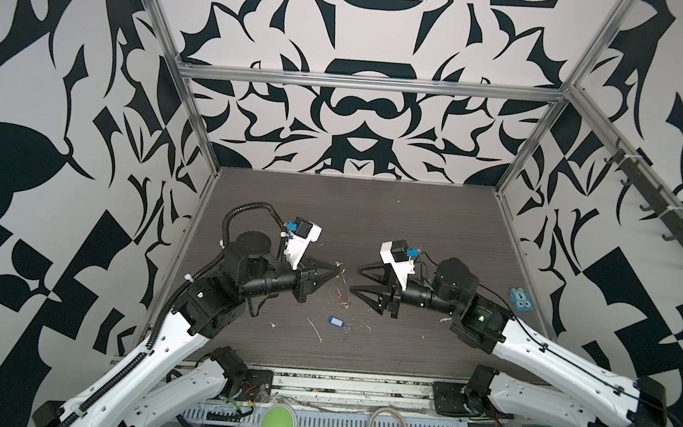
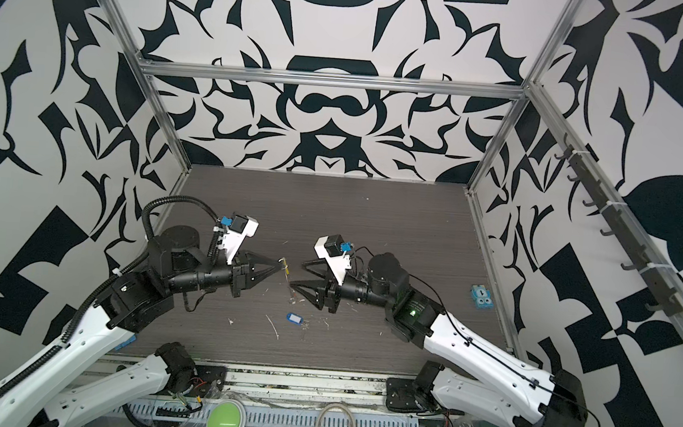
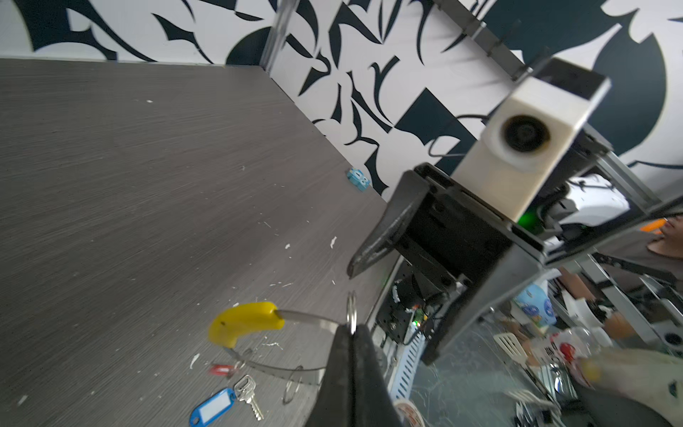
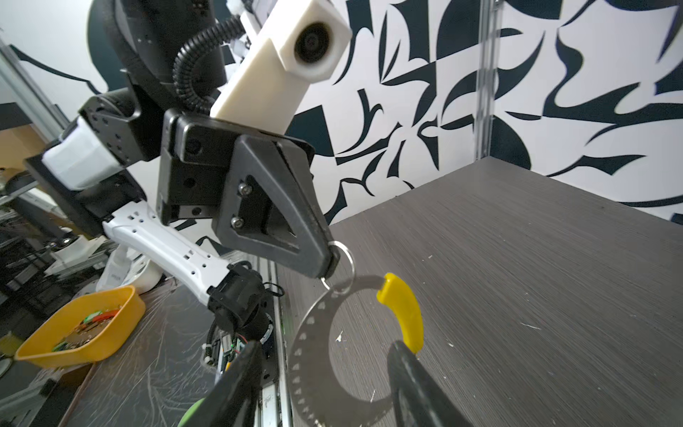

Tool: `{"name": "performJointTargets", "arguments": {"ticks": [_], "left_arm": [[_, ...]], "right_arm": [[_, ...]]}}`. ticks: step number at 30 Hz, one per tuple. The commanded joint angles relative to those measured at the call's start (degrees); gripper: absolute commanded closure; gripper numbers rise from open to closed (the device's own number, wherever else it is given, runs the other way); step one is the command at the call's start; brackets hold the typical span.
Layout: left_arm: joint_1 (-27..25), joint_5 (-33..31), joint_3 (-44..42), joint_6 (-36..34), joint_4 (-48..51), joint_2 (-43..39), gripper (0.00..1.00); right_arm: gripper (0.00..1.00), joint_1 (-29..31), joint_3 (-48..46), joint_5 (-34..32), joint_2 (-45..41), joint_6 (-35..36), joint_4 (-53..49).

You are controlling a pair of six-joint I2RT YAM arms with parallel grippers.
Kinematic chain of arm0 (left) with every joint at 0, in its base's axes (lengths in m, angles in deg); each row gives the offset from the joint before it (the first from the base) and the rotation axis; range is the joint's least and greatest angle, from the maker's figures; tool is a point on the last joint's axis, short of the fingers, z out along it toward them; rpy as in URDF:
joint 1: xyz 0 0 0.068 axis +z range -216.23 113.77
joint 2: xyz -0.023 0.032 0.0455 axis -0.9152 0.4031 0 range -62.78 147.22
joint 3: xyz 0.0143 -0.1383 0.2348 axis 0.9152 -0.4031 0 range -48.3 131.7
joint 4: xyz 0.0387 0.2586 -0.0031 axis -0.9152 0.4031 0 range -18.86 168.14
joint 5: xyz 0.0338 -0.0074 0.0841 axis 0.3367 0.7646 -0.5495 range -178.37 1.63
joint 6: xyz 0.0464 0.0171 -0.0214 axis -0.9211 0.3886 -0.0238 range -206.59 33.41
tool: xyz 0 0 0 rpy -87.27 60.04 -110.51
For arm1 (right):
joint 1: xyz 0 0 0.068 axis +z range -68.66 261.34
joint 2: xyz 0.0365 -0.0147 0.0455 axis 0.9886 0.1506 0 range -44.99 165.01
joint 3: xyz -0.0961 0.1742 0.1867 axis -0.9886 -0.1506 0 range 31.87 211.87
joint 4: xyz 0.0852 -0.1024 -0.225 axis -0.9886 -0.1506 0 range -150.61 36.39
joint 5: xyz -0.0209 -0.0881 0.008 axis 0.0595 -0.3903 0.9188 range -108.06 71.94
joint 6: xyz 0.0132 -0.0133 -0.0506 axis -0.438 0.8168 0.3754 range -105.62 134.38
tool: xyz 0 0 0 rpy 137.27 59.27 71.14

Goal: Remove the keys from the keyring

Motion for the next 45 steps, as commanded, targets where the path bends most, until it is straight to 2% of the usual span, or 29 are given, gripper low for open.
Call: {"name": "performJointTargets", "arguments": {"ticks": [1, 9, 12, 14, 17, 20, 22, 23, 26, 28, 33, 37, 41, 45], "left_arm": [[0.0, -5.5, -1.2, 3.9, -7.1, -0.8, 1.0], [-0.2, -5.4, -2.4, 5.7, -10.4, -1.0, 1.0], [-0.3, -4.9, -2.5, 6.1, -10.9, -0.5, 1.0], [-0.4, -4.8, -2.6, 6.1, -10.9, -0.3, 1.0], [-0.4, -4.8, -3.1, 6.4, -11.2, -0.3, 1.0], [-0.3, -4.7, -3.8, 6.3, -11.7, -0.9, 0.76], [-0.4, -5.2, -4.2, 5.3, -11.0, -1.8, 0.56], [-0.4, -5.3, -4.4, 4.7, -10.4, -2.2, 0.5], [-0.4, -6.9, -5.5, 3.2, -8.1, -4.3, 0.37], [-0.4, -6.3, -6.7, 1.7, -7.5, -5.9, 0.32], [-0.4, -3.9, -8.4, -0.9, -5.8, -7.9, 0.27], [-0.4, -0.2, -9.3, -1.3, -6.9, -7.0, 0.25], [-0.4, -0.3, -8.4, -1.5, -6.2, -4.4, 0.26], [-0.4, 4.0, -8.8, -0.7, -9.1, -3.3, 0.31]], "right_arm": [[0.41, 1.7, 0.7, -8.3, 0.3, -0.7, 6.6], [0.41, 2.9, 4.2, -13.5, 6.6, 2.4, 4.4], [0.44, 2.9, 5.7, -12.9, 8.3, 3.3, 3.8], [0.52, 2.9, 6.6, -11.4, 9.1, 3.8, 3.2], [0.76, 2.9, 8.0, -10.1, 9.9, 4.5, 1.7], [0.99, 2.8, 9.4, -9.9, 9.9, 5.2, -0.8], [1.0, 2.3, 10.0, -9.3, 9.4, 5.4, -2.6], [1.0, 1.7, 10.2, -8.3, 9.1, 5.3, -3.3], [1.0, -1.4, 10.6, -4.2, 7.6, 3.9, -5.4], [1.0, -4.5, 10.5, 0.7, 6.6, 2.5, -5.9], [1.0, -9.3, 10.1, 12.2, 4.8, -0.3, -5.4], [1.0, -11.0, 9.8, 18.1, 4.4, -2.2, -3.4], [1.0, -12.4, 10.2, 25.4, 5.3, -4.3, -0.7], [1.0, -13.4, 10.4, 30.7, 6.7, -7.4, 2.9]]}}
